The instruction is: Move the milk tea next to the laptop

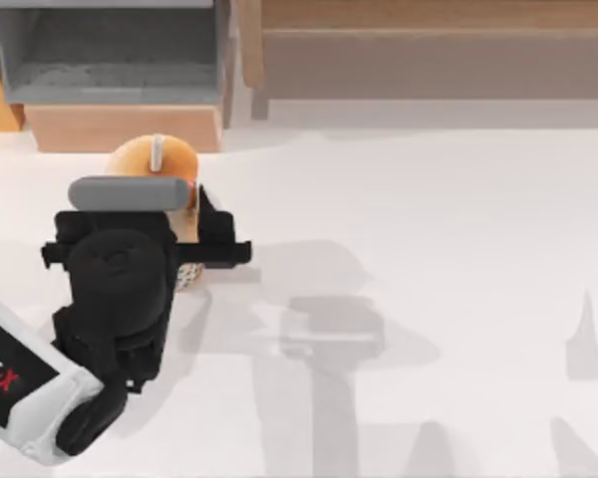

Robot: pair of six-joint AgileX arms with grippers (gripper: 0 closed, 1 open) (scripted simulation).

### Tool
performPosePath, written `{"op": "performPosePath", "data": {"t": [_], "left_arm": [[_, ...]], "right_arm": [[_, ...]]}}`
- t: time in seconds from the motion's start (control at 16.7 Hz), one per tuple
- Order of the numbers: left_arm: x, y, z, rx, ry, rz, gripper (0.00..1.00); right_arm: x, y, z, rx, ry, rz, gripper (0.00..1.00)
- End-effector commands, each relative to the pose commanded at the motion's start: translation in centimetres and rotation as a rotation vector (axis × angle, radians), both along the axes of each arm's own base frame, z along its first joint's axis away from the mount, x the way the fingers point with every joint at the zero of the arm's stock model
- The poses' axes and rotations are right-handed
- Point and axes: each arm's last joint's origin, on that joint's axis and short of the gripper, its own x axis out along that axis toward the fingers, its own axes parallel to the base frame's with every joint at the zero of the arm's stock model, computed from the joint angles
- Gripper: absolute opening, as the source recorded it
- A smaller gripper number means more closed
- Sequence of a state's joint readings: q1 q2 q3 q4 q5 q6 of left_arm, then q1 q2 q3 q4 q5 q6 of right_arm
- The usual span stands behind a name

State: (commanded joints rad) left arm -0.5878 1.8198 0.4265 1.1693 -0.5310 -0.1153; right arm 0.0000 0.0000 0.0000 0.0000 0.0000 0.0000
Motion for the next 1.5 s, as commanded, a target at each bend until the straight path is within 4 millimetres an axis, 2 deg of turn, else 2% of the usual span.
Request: {"op": "performPosePath", "data": {"t": [0.48, 1.14, 1.32, 1.5], "left_arm": [[0.0, 0.0, 0.0, 0.003, 0.002, -0.001, 0.00], [0.2, 0.1, 1.3, -0.006, -0.016, 0.002, 0.00], [1.2, 1.5, 3.1, -0.031, -0.075, 0.013, 0.00], [1.8, 4.2, 4.3, -0.027, -0.100, 0.022, 0.00]], "right_arm": [[0.0, 0.0, 0.0, 0.000, 0.000, 0.000, 1.00], [0.0, 0.0, 0.0, 0.000, 0.000, 0.000, 1.00], [0.0, 0.0, 0.0, 0.000, 0.000, 0.000, 1.00], [0.0, 0.0, 0.0, 0.000, 0.000, 0.000, 1.00]]}}
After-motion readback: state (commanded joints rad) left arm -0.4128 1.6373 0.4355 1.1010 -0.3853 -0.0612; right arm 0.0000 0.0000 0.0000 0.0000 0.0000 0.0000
